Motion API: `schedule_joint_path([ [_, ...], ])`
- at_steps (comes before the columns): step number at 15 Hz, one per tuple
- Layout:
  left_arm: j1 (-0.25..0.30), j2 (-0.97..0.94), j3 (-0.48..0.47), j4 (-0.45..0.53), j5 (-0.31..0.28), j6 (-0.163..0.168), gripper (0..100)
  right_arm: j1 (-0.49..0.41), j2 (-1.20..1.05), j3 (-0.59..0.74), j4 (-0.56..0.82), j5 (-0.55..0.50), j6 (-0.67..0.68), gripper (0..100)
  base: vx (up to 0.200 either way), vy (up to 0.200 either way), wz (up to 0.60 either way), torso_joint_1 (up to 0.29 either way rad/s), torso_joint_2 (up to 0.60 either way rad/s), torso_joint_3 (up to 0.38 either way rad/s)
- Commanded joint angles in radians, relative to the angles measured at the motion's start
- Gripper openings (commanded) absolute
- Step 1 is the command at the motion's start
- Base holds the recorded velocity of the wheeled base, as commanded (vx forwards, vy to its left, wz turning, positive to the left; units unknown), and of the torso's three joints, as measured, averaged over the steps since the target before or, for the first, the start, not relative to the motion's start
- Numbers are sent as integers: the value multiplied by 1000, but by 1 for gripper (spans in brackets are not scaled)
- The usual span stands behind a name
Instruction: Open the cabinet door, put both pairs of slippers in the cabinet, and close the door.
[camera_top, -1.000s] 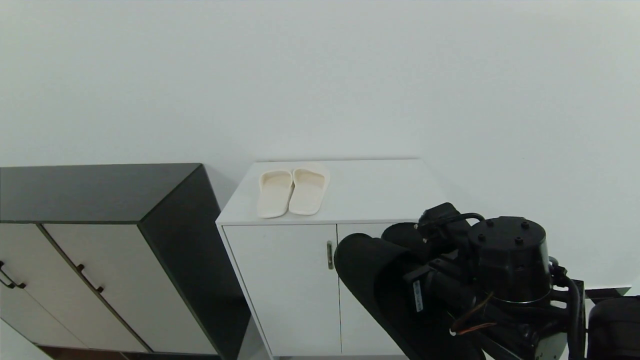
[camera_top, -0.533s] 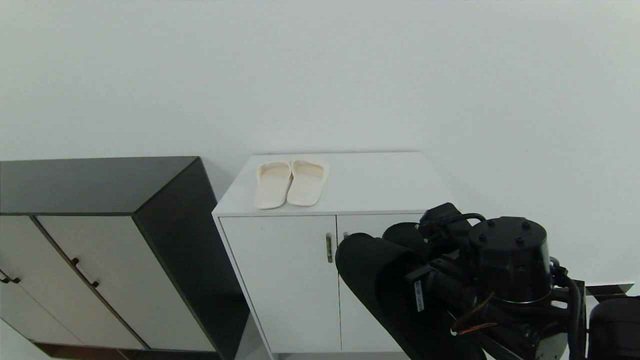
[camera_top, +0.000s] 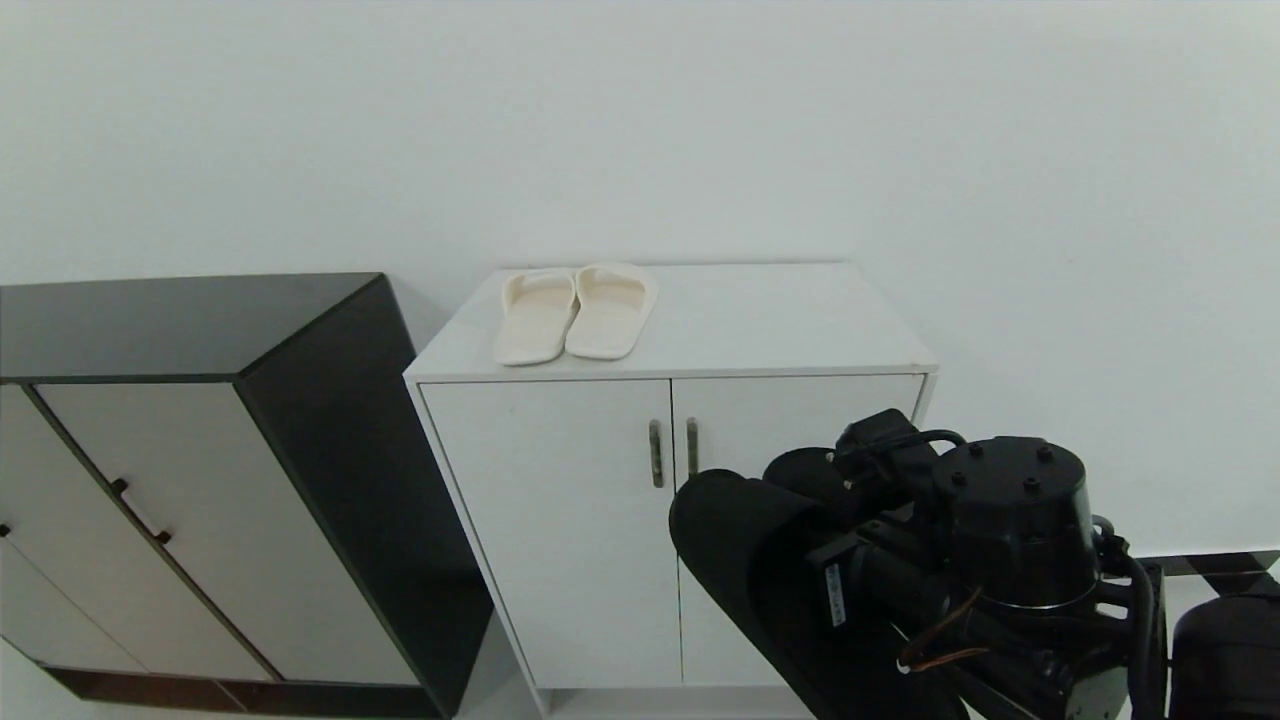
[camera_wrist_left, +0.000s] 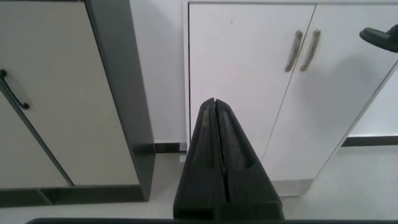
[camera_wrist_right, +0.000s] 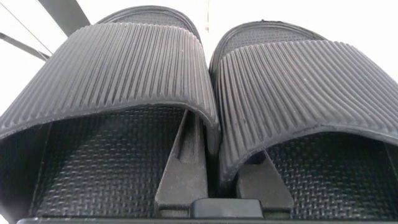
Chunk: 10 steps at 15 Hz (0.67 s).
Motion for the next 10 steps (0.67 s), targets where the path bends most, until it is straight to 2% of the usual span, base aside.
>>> schedule_joint_path([
  [1, 0, 1, 0, 0, -1, -1, 100, 1, 14, 0, 0, 0, 0, 0, 0, 0, 0, -217, 535, 325],
  [10, -4, 18, 0, 1, -14, 7, 100, 7, 17, 32, 0, 1, 0, 0, 0, 0, 0, -191, 502, 308],
])
